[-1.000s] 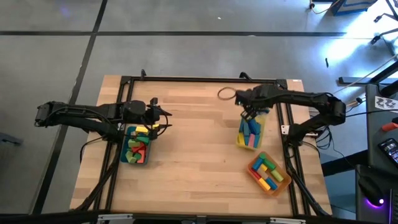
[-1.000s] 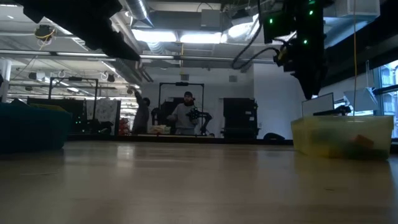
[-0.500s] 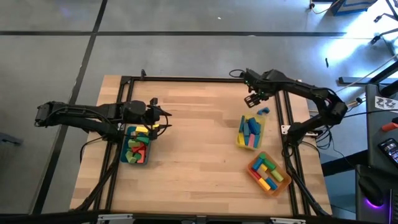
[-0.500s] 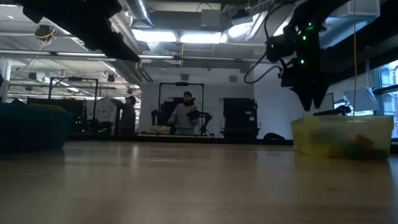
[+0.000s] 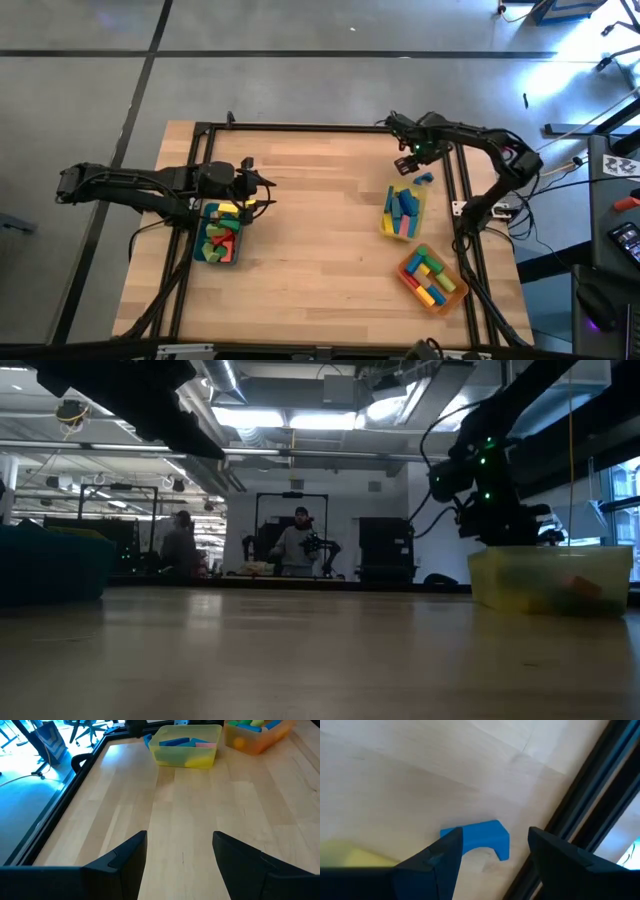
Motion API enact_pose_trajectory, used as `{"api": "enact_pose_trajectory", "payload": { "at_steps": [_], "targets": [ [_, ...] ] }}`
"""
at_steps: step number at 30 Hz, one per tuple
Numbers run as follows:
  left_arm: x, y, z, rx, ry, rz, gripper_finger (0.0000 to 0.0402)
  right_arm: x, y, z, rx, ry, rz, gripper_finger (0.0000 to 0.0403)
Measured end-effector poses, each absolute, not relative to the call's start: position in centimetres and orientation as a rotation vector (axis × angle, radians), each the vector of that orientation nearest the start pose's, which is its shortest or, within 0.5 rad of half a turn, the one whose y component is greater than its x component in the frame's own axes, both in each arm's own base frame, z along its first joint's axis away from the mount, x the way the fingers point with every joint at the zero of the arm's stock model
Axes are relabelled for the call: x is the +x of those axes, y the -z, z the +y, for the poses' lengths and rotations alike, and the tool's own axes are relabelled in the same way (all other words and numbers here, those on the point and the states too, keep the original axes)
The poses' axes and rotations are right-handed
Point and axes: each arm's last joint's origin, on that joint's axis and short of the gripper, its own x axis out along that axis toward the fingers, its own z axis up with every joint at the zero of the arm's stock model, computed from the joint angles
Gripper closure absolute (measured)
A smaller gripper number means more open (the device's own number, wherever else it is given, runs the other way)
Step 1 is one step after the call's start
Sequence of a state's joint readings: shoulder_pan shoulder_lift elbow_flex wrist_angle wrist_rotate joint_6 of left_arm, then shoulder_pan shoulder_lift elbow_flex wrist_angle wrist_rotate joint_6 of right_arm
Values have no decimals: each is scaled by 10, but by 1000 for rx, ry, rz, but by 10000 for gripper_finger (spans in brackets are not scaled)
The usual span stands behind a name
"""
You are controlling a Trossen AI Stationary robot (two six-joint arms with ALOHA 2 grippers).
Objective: Sort blocks by size
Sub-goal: Put the blue arch block into the blue bin
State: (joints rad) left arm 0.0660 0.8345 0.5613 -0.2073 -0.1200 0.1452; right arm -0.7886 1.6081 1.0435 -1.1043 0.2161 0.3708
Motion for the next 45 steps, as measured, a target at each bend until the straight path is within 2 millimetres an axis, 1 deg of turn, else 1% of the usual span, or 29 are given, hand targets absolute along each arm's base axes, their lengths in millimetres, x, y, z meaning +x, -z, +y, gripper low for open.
{"api": "enact_pose_trajectory", "payload": {
  "at_steps": [7, 13, 16, 19, 21, 23, 27, 33, 35, 39, 42, 45],
  "targets": [
    [180, -246, 15, 155, -147, 493, 190, 184, -167, -194, 774, 1067, 1612, 178],
    [180, -246, 15, 155, -147, 494, 190, 182, -147, -202, 823, 1069, 1690, 178],
    [180, -246, 15, 155, -147, 494, 190, 180, -138, -205, 861, 1061, 1716, 178],
    [180, -246, 15, 157, -147, 494, 190, 180, -134, -207, 858, 1042, 1739, 181],
    [180, -246, 15, 157, -147, 494, 190, 181, -134, -206, 851, 1033, 1744, 194],
    [180, -246, 15, 157, -147, 494, 190, 181, -134, -206, 852, 1030, 1743, 218],
    [180, -246, 15, 158, -147, 494, 190, 180, -132, -205, 845, 1009, 1766, 286],
    [180, -246, 15, 159, -146, 494, 190, 179, -132, -207, 750, 995, 1805, 387],
    [180, -246, 15, 159, -146, 494, 190, 178, -133, -207, 720, 1005, 1815, 396],
    [180, -246, 15, 159, -146, 494, 190, 178, -133, -207, 709, 1004, 1819, 387],
    [180, -246, 15, 159, -146, 494, 190, 178, -133, -207, 700, 991, 1825, 397],
    [180, -246, 15, 159, -146, 494, 190, 178, -137, -206, 700, 990, 1828, 396]
  ]
}}
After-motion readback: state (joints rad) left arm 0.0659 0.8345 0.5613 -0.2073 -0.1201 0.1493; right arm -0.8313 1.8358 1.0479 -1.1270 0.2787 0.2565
